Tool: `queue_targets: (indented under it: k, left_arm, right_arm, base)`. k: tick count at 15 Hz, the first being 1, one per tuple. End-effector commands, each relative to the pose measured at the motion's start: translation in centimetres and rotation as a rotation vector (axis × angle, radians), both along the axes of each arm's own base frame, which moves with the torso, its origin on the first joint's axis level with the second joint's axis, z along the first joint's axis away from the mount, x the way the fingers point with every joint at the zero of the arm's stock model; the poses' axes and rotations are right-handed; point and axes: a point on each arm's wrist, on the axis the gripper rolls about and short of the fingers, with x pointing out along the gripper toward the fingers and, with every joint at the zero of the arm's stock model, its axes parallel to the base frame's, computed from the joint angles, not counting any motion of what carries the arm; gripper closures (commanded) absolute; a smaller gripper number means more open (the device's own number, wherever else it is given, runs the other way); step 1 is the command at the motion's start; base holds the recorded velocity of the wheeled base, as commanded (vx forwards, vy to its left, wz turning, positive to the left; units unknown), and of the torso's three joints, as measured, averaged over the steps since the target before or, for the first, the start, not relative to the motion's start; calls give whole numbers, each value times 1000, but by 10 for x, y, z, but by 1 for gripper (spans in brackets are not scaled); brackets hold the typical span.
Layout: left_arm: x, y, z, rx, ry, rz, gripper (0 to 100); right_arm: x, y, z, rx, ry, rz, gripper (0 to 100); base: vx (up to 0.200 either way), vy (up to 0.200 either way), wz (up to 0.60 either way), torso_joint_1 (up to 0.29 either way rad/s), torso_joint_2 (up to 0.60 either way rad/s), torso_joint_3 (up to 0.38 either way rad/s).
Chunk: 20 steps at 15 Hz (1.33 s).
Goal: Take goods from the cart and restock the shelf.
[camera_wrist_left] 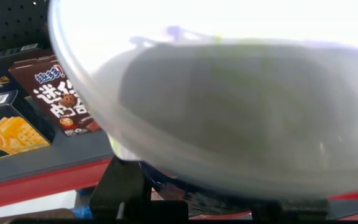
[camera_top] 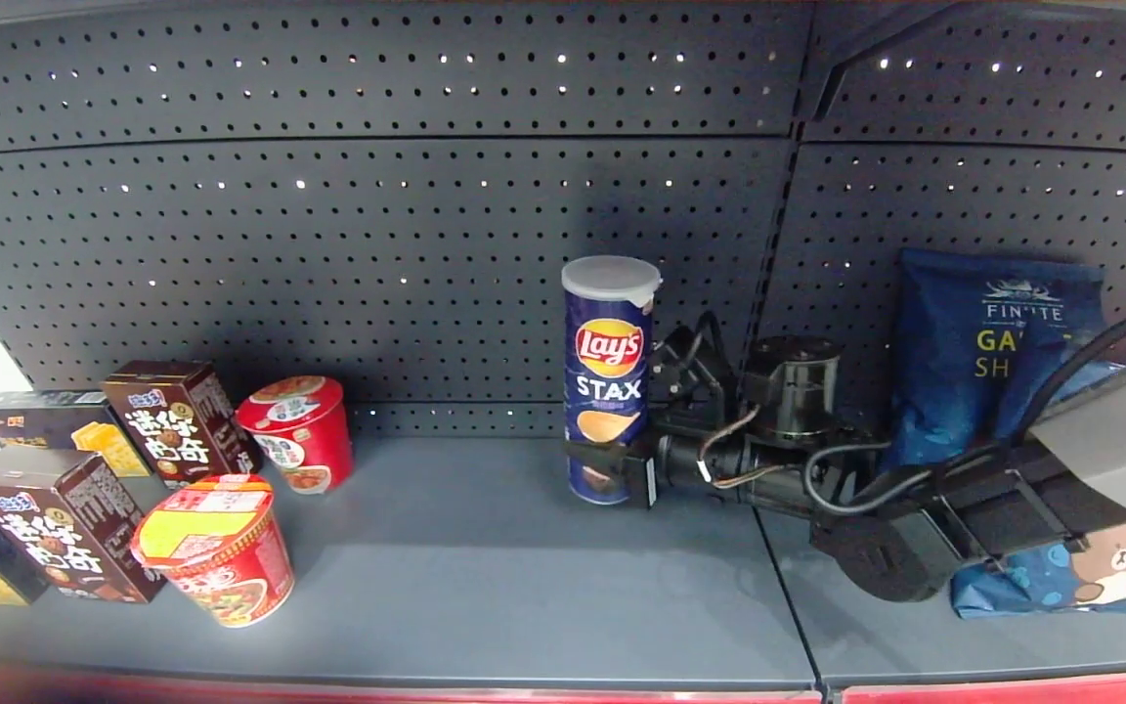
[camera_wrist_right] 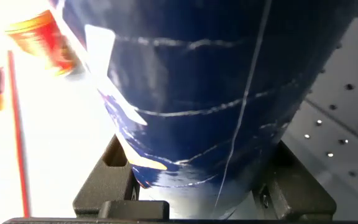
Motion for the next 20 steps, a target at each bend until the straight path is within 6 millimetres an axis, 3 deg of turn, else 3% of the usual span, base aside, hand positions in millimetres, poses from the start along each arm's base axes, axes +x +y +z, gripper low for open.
queue_targets:
  k: [1,5,10,20]
  left_arm:
    - [-1,0,1,-1,-6,0,100]
    - [0,0,0,-1,-2,5,100]
    - [0,0,0,0,1,20,100]
    - [-2,1,-2,3,15,31,100]
  right_arm:
    - [-26,-14,2,9,-10,7,100]
    - [-54,-36,-20,32,-11,5,100]
    - [-86,-49,-49,41,43,1,100]
    - [-71,-39,-72,23,74,-8,100]
  base:
    - [0,0,0,0,0,0]
    - [0,0,0,0,0,0]
    - [0,0,0,0,0,0]
    - [0,0,0,0,0,0]
